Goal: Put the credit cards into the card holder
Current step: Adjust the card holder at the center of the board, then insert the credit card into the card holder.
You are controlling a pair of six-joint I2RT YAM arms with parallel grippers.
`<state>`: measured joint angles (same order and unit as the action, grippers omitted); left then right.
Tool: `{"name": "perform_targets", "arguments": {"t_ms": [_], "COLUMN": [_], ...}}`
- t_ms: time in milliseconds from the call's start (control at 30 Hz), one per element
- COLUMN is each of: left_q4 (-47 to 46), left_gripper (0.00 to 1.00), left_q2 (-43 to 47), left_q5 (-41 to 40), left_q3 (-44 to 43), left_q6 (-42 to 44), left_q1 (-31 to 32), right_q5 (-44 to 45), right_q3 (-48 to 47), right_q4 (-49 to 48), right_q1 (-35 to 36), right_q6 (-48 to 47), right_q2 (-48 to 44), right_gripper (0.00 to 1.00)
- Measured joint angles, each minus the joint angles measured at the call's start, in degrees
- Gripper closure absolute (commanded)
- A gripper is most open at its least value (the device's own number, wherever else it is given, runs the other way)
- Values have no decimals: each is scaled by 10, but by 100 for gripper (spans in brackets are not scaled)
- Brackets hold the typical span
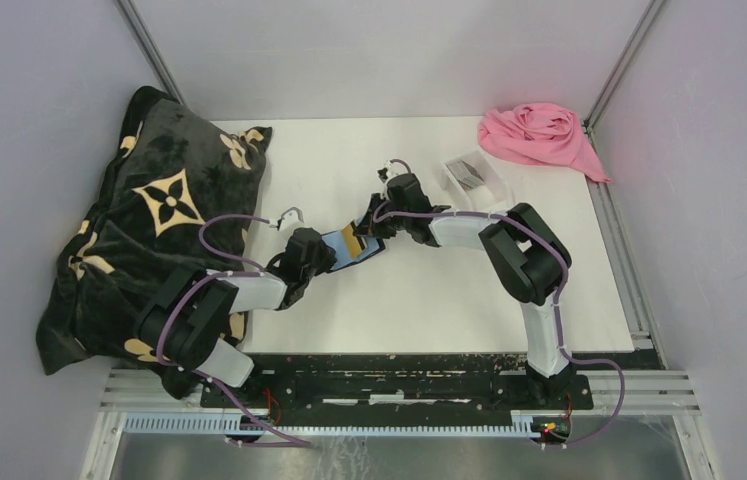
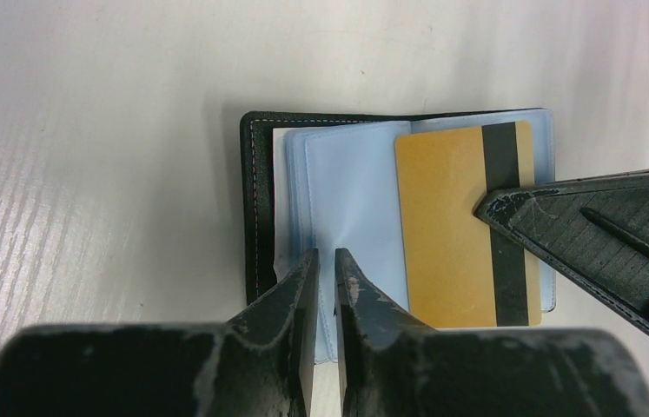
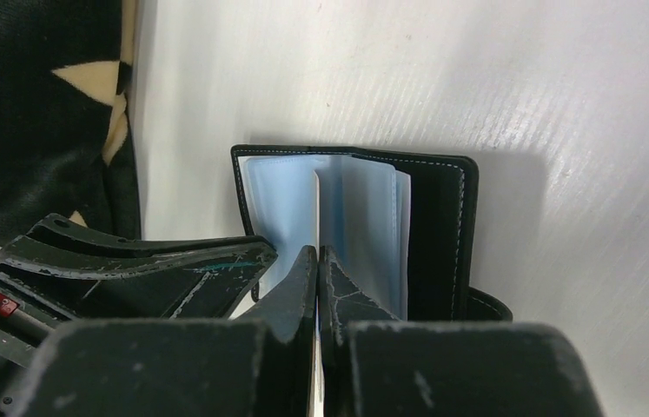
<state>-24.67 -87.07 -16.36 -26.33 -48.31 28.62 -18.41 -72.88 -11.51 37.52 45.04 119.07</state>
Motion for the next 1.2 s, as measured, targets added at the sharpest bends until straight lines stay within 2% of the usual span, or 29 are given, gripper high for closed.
{"name": "perform_targets", "arguments": {"t_ms": [1200], "left_q4": [-13], "left_gripper": [85], "left_q2": [-15], "left_q5": [2], "left_q3": [-6], "left_q6": [0], "left_q1": [-1], "right_q5": [6], "right_q3": [4], "right_q4": [8], "right_q1": [-20], "right_q6": [-19], "right_q2": [0], "right_gripper": [99]}}
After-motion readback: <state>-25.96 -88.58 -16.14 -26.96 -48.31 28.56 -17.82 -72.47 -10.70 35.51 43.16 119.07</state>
